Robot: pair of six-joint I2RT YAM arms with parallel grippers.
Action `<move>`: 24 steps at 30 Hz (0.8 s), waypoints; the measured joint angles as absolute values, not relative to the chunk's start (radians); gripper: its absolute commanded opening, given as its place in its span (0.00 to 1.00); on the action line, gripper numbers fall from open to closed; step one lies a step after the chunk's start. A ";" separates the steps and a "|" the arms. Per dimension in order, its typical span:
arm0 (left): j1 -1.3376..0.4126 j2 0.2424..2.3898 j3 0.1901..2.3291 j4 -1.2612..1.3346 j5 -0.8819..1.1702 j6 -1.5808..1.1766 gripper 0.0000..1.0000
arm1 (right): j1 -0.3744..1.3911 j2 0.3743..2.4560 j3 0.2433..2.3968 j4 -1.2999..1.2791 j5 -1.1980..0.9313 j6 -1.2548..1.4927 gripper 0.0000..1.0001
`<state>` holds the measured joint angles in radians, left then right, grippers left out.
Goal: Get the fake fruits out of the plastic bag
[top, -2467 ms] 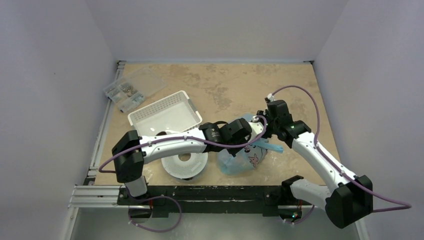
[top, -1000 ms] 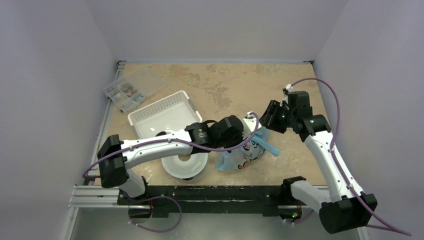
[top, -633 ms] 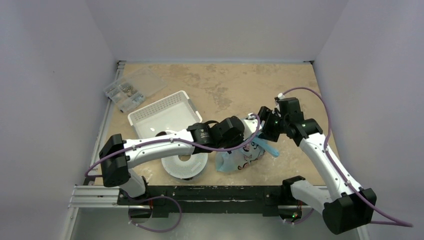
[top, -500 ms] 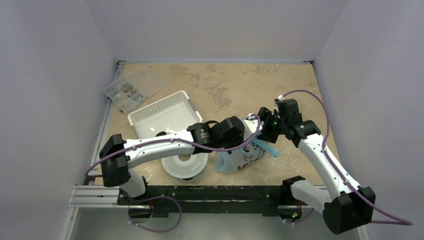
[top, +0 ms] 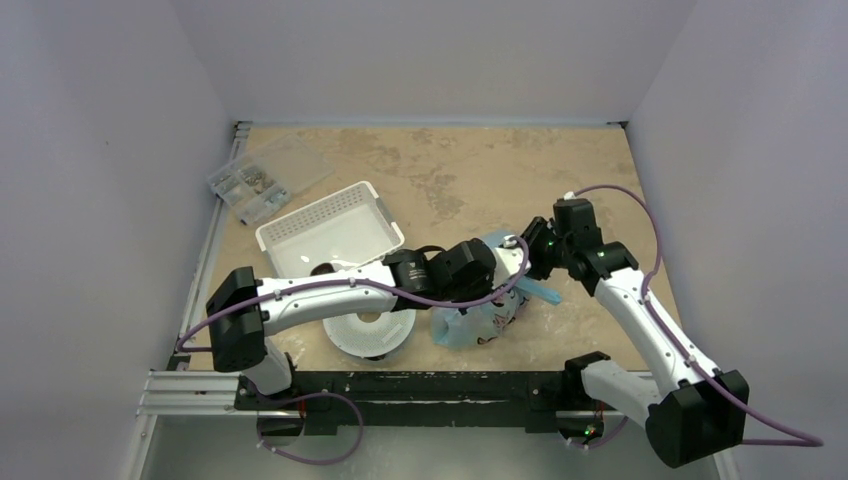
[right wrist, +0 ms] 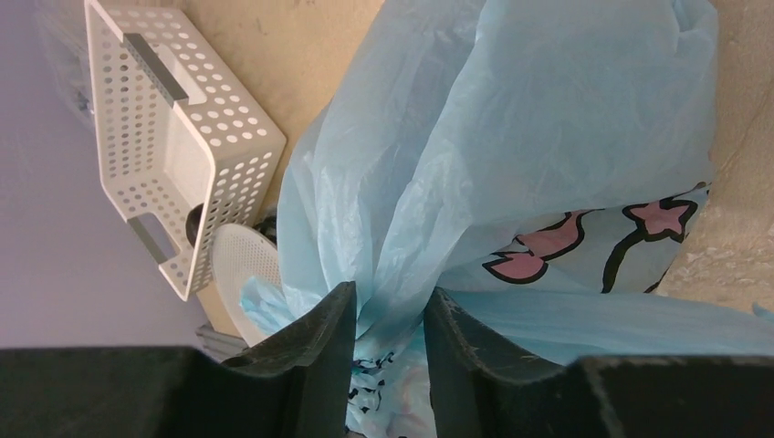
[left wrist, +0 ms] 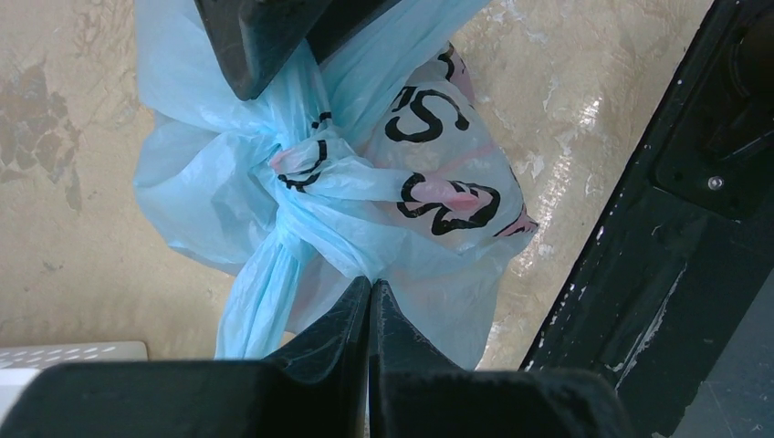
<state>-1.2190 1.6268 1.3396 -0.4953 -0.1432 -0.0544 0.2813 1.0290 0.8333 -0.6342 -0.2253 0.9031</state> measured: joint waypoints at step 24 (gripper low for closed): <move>-1.228 1.625 1.348 -0.435 -0.203 -0.032 0.00 | -0.037 1.167 0.970 -0.673 -0.233 0.784 0.00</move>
